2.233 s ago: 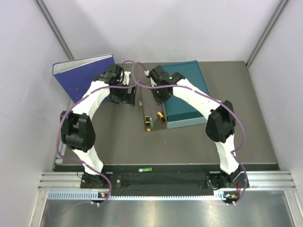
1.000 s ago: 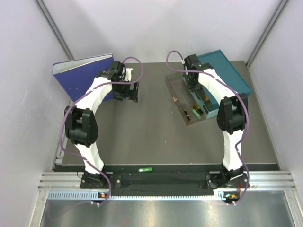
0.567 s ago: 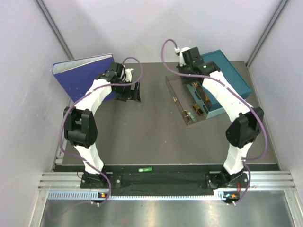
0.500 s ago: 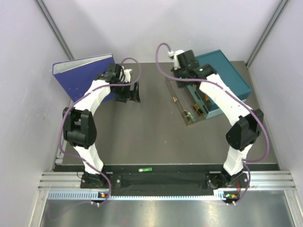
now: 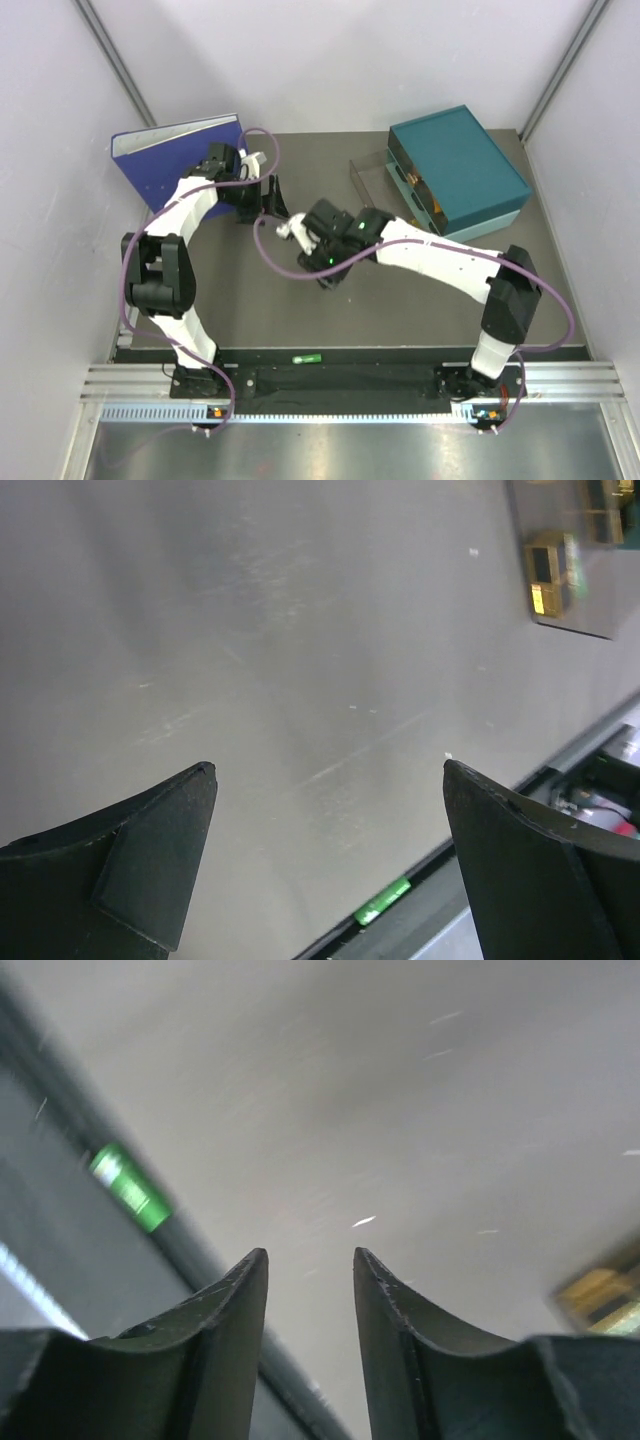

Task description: Organize the makeup

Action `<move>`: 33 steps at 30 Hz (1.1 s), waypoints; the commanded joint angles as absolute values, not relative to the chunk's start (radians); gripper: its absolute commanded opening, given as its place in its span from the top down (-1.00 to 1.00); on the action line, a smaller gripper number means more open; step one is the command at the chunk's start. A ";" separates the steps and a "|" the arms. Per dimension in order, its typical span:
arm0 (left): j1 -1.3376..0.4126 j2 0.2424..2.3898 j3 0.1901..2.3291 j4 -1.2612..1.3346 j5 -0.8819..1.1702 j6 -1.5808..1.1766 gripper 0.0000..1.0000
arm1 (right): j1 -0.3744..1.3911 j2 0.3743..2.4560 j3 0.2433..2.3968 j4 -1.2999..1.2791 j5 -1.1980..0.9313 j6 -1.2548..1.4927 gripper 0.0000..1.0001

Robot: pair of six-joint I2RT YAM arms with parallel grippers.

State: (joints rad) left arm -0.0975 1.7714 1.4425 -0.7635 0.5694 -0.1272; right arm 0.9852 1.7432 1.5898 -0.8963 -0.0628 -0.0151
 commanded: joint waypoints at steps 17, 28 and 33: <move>-0.034 1.795 1.342 -0.578 0.908 -0.282 -0.98 | 1.434 1.750 1.359 -0.594 -0.009 0.152 0.21; -0.035 1.747 1.281 -0.551 0.928 -0.299 -0.98 | 1.453 1.862 1.272 -0.453 0.035 0.127 0.28; -0.035 1.750 1.281 -0.557 0.936 -0.305 -0.98 | 1.448 1.899 1.258 -0.420 0.051 0.121 0.27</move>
State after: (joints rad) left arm -0.0345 1.7912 1.2858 -0.5858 0.9001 -0.2985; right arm 1.4395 1.8816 1.2675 -0.5014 0.0257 0.1314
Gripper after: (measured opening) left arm 0.990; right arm 0.363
